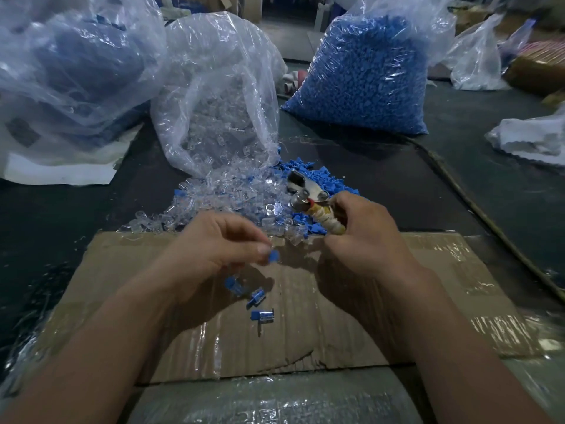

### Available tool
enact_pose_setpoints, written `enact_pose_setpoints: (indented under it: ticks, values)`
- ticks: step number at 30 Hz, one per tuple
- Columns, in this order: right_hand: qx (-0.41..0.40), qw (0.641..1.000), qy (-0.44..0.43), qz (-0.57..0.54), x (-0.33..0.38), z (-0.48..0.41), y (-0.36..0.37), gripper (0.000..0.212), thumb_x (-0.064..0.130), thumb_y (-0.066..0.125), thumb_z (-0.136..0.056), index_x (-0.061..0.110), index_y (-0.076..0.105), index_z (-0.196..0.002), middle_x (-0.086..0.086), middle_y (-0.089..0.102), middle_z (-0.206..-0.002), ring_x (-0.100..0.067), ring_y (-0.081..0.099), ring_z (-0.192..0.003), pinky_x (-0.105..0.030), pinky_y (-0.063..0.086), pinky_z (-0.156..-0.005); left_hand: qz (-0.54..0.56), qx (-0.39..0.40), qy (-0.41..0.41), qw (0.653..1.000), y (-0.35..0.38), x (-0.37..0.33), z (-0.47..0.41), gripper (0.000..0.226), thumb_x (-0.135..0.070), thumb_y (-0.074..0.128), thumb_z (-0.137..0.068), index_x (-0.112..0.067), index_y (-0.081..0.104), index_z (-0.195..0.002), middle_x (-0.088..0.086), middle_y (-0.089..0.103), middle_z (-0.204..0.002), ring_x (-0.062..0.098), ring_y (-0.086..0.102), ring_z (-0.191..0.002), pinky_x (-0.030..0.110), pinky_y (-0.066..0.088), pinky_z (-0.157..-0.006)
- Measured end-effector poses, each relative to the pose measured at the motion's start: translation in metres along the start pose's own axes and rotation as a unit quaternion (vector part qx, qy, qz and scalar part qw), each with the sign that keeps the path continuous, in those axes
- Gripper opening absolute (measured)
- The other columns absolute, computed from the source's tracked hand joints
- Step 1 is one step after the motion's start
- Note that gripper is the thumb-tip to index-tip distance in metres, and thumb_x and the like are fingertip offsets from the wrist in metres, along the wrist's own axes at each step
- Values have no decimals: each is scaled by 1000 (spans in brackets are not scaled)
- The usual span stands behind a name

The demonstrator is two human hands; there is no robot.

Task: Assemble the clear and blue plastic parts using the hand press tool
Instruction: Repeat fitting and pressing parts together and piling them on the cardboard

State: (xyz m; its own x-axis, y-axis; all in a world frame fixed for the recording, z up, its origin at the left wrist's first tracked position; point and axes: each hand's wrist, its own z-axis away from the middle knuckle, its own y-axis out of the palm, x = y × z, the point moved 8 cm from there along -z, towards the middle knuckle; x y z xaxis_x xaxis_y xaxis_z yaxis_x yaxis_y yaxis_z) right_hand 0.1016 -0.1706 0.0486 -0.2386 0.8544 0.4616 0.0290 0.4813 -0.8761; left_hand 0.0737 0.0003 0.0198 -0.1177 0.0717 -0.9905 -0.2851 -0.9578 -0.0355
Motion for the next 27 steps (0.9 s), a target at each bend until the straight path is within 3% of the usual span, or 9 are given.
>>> enact_pose_setpoints:
  ticks: [4, 6, 8, 10, 13, 15, 18, 22, 27]
  values:
    - [16, 1000, -10, 17, 2, 0, 3, 25, 11, 62, -69, 24, 42, -74, 11, 42, -69, -4, 38, -61, -22, 23, -50, -115, 131, -3, 985, 23, 4, 5, 15, -18, 72, -55, -17, 75, -70, 0, 71, -65, 2, 64, -58, 11, 48, -57]
    - [29, 999, -16, 20, 4, 1, 4, 27, 14, 64, -69, 28, 41, -74, 12, 44, -69, -3, 39, -62, -22, 25, -51, -113, 133, 4, 985, 22, 3, 6, 19, -20, 73, -54, -20, 76, -73, 3, 72, -70, 6, 66, -63, 13, 50, -60]
    - [52, 998, -18, 18, 6, 2, 7, 26, 18, 66, -69, 29, 43, -74, 11, 46, -70, -4, 42, -63, -26, 29, -53, -37, 60, -13, 997, 6, 5, 2, 17, -17, 73, -54, -18, 76, -71, 8, 72, -70, 16, 68, -65, 23, 55, -64]
    - [79, 997, -19, 20, 8, 3, 10, 21, 21, 68, -69, 24, 51, -81, 10, 51, -73, -9, 47, -67, -28, 37, -57, 22, -73, -21, 997, -18, 9, -1, 11, -11, 73, -58, -15, 74, -68, 6, 69, -66, 22, 64, -64, 33, 56, -67]
    - [117, 993, -21, 17, 12, 6, 14, 25, 23, 71, -68, 22, 57, -88, 9, 55, -78, -13, 51, -73, -31, 43, -64, -115, -243, 39, 962, -45, 2, 0, 16, -5, 74, -70, -19, 69, -63, -2, 66, -61, 7, 61, -58, 22, 49, -60]
    - [141, 990, -29, 8, 17, 9, 18, 27, 30, 73, -67, 24, 58, -89, 10, 56, -78, -11, 52, -74, -31, 44, -65, -237, -274, 72, 929, -44, -7, 1, 22, -8, 72, -76, -28, 66, -70, -10, 61, -63, 1, 55, -56, 10, 40, -55]
    - [167, 984, -49, 21, 25, 13, 24, 36, 48, 74, -64, 27, 56, -87, 13, 53, -77, -7, 50, -73, -29, 41, -63, -356, -271, 101, 888, -36, -13, 0, 23, -11, 69, -80, -22, 68, -100, -18, 53, -77, -2, 49, -67, 10, 32, -57]
    - [187, 976, -59, 97, 27, 15, 33, 48, 60, 71, -62, 28, 50, -91, 15, 47, -82, -9, 46, -80, -29, 35, -64, -379, -222, 106, 892, -27, -10, -6, 55, -13, 64, -85, -30, 45, -134, -10, 53, -87, -1, 47, -72, 14, 32, -62]
    - [216, 966, -66, 129, 26, 18, 42, 64, 68, 67, -59, 30, 46, -106, 14, 39, -89, -8, 39, -88, -27, 29, -68, -452, -139, 56, 879, -19, 5, -16, 67, -26, 51, -93, -38, 11, -145, -6, 50, -93, 7, 47, -79, 28, 41, -73]
